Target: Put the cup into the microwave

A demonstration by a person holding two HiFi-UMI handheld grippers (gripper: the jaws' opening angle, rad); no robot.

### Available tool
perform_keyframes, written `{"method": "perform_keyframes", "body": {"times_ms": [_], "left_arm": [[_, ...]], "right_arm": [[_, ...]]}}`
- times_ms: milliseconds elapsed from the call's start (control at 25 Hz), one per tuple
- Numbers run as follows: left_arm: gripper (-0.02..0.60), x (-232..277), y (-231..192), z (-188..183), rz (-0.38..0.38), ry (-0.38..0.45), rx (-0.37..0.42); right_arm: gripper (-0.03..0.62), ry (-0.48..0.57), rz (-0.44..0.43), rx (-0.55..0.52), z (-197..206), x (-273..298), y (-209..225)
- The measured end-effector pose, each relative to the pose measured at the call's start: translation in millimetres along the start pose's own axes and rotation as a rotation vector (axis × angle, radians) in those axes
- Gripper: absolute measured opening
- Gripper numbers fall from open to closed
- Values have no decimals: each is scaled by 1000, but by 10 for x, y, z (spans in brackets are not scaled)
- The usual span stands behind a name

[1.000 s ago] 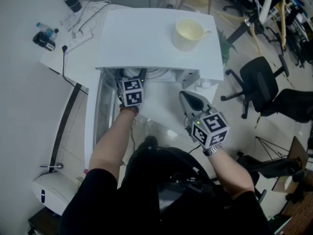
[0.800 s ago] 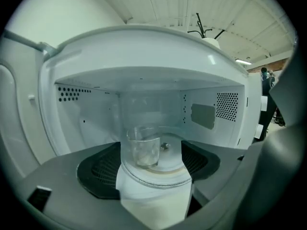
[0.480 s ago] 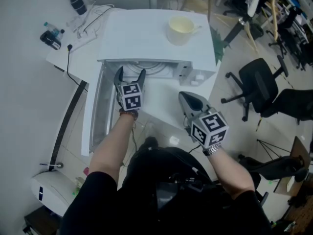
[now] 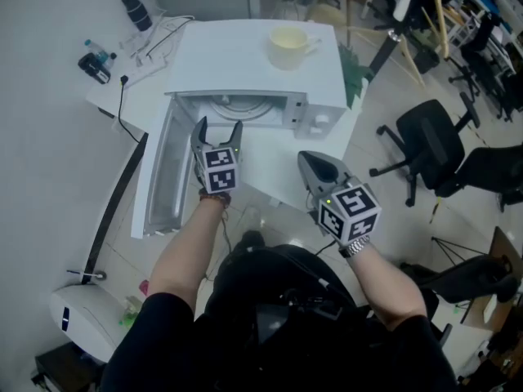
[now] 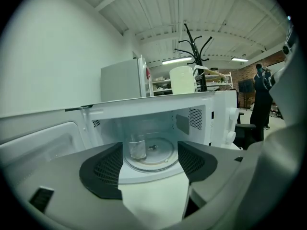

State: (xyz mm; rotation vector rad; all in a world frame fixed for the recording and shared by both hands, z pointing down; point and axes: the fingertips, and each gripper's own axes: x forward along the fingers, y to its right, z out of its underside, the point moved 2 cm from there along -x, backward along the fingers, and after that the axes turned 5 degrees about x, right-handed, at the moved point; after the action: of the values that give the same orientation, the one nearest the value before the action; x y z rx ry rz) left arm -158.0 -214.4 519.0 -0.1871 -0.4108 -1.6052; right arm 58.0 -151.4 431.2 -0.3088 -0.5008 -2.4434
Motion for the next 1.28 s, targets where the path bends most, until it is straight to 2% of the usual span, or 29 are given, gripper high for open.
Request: {"method": "perform_keyframes", "body": {"times_ms": [160, 360, 600, 840, 1280], "left_arm": [[258, -201, 105, -108, -1, 22, 26], [218, -425, 208, -200, -7, 40, 37], [111, -719, 315, -354, -24, 76, 46], [77, -1008, 358, -498, -38, 97, 53], [23, -1382, 292, -622, -14, 91, 67]], "right_arm": [[12, 18, -7, -10, -19, -161, -32], [12, 38, -13, -22, -9, -355, -63], [12, 57, -23, -28, 1, -580, -96], [12, 73, -37, -34, -24, -733, -156], [12, 95, -39, -31, -59, -777, -298]]}}
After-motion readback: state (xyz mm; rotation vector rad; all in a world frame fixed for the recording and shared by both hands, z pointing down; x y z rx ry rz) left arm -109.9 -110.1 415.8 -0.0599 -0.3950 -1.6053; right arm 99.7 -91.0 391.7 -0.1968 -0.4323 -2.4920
